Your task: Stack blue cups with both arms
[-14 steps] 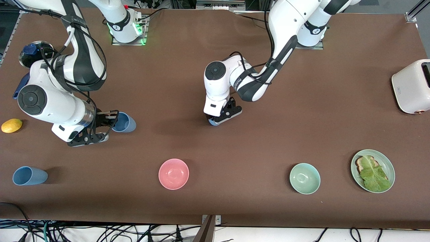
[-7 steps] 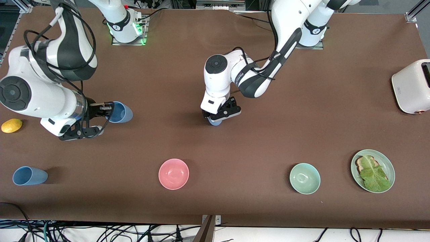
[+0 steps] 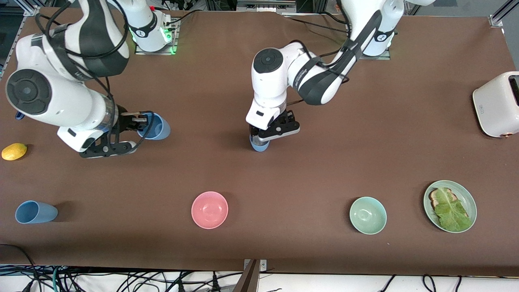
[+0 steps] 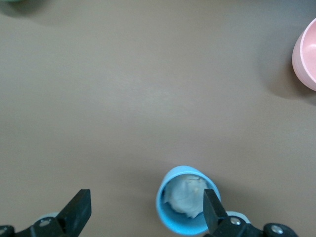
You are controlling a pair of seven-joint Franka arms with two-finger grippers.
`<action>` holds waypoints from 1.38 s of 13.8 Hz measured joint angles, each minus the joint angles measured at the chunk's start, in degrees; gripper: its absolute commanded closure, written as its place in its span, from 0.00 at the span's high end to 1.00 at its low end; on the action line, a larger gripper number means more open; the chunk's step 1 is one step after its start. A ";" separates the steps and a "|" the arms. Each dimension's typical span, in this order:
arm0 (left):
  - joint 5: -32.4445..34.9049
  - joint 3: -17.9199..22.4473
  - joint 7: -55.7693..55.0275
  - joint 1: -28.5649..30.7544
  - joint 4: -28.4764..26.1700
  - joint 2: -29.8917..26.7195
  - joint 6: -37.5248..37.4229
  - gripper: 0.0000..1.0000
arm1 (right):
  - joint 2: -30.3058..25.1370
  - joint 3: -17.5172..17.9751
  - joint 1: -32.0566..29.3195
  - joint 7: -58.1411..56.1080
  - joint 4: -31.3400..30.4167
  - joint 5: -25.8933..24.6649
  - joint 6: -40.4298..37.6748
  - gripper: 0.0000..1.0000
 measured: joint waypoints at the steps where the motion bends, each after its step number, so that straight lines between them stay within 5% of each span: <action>1: -0.52 0.01 2.12 0.65 0.03 -1.39 -1.72 1.00 | -0.02 0.05 1.01 1.85 0.10 0.00 0.00 0.00; 7: -4.21 0.00 12.32 4.10 2.30 -6.01 -9.58 1.00 | 0.09 0.24 8.76 14.28 0.66 0.01 1.39 0.00; 19: -7.17 0.30 35.17 15.20 3.40 -12.30 -15.80 1.00 | 8.96 0.16 25.00 43.87 0.54 -0.08 18.88 0.00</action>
